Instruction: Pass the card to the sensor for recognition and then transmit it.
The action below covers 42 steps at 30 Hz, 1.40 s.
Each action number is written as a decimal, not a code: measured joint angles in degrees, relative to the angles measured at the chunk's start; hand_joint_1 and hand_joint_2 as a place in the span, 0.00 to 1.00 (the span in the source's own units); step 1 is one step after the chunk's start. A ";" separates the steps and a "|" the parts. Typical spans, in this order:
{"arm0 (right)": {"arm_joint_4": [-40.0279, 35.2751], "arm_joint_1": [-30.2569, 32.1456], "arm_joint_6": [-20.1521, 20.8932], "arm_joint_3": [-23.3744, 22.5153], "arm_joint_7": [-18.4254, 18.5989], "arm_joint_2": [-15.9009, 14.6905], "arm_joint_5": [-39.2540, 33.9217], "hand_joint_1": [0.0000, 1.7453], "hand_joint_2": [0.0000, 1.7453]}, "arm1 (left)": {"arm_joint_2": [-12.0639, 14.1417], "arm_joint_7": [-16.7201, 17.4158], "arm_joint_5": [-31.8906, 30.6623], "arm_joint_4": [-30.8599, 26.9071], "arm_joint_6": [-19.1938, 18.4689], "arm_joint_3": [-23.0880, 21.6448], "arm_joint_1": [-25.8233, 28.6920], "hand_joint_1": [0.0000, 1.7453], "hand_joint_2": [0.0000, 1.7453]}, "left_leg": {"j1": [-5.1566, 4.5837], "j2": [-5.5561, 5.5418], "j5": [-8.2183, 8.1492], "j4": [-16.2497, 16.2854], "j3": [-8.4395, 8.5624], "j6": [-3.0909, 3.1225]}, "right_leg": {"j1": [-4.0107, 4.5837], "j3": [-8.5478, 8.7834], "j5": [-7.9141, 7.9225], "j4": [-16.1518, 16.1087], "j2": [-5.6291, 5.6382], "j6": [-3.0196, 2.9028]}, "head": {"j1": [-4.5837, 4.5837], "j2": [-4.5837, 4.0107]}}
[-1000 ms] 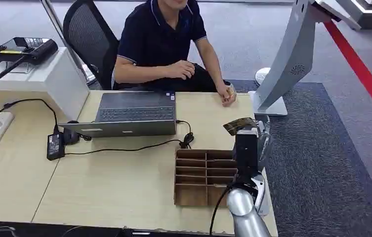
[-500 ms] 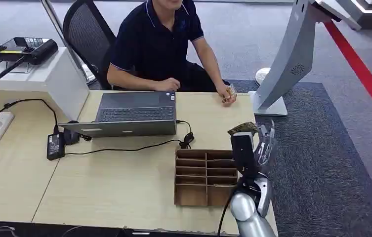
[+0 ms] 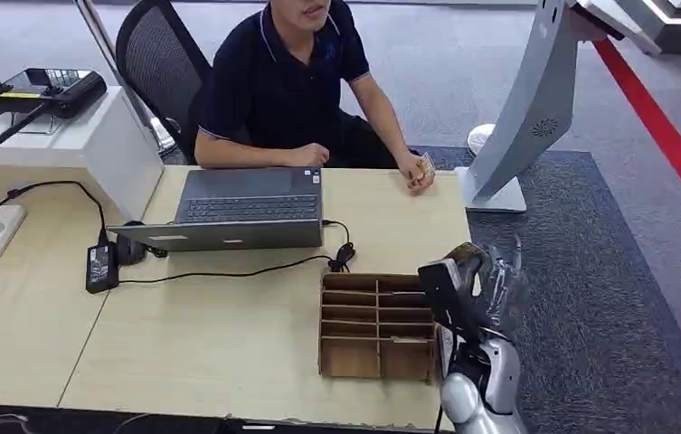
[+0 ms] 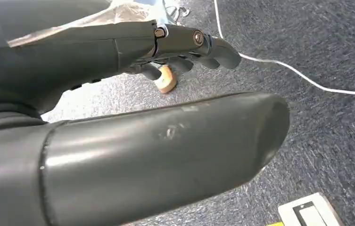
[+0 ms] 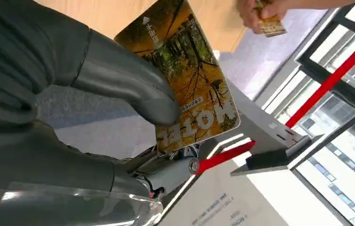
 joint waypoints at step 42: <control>9.05 1.85 -0.02 7.06 7.00 -9.51 4.20 1.00 1.00 | 0.13 0.33 0.57 0.00 -0.42 0.02 -0.19 0.00 0.00 | 0.00 0.00 0.00 0.00 0.00 0.00 | 0.00 0.00 0.00 -0.01 0.00 0.00 | 0.00 0.00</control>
